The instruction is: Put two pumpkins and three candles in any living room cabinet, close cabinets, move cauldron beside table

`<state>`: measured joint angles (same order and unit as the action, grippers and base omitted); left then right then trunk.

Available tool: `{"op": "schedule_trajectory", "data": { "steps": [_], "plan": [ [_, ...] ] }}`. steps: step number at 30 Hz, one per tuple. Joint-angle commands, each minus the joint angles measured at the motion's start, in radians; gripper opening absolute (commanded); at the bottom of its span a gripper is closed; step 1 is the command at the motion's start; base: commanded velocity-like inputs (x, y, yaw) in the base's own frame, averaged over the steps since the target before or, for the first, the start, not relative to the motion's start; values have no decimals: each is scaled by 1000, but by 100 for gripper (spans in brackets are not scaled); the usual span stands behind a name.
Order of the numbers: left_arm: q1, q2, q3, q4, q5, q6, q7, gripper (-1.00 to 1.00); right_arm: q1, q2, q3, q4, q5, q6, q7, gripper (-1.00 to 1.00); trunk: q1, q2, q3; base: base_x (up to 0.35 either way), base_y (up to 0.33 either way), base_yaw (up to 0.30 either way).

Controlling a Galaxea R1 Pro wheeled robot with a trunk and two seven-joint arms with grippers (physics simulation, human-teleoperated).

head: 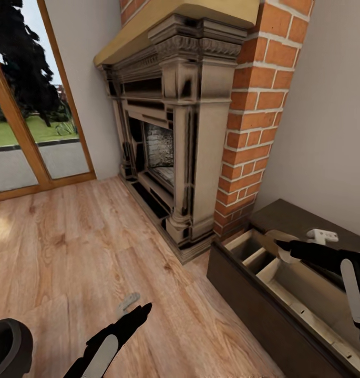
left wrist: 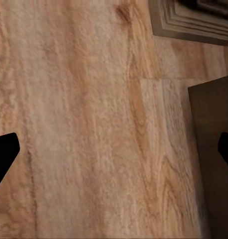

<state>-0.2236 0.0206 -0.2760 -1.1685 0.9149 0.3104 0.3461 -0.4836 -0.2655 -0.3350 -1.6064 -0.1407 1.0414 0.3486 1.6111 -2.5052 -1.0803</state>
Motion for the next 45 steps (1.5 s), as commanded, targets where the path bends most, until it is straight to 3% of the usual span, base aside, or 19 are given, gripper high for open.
{"op": "schedule_trajectory", "data": {
  "steps": [1, 10, 18, 34, 37, 42, 45],
  "plan": [
    [0, 1, 8, -2, 9, 1, 9, 100, 3, 0, -2, 2, -10, 6, -2, -100, 0, 0, -1, 0, 0, -273],
    [0, 1, 28, -1, 7, 1, 9, 100, 27, 0, -36, 55, -4, 6, -2, -100, 0, 0, -6, 0, 0, -273],
    [0, 3, 29, 5, 6, 1, 11, 100, 28, 0, -37, 101, 0, 6, -2, -100, 0, 0, -10, 0, 0, -273],
    [1, 7, 30, 13, 7, 1, 12, 100, 24, 2, -37, 200, 55, 6, -3, -100, 0, 0, -20, 0, 0, -272],
    [9, 19, 47, 3, 8, 1, 12, 100, 23, 1, -38, 213, 59, 6, -5, -100, 0, 0, -21, 0, 0, -272],
    [25, 56, 117, -4, 12, 1, 7, 100, 20, 2, -38, 246, 85, 6, -29, -100, 0, 0, -24, 0, 0, -272],
    [30, 61, 132, -4, 10, 1, 8, 100, 19, 3, -39, 254, 94, 6, -37, -100, 0, 0, -25, 0, 0, -272]
  ]
}}
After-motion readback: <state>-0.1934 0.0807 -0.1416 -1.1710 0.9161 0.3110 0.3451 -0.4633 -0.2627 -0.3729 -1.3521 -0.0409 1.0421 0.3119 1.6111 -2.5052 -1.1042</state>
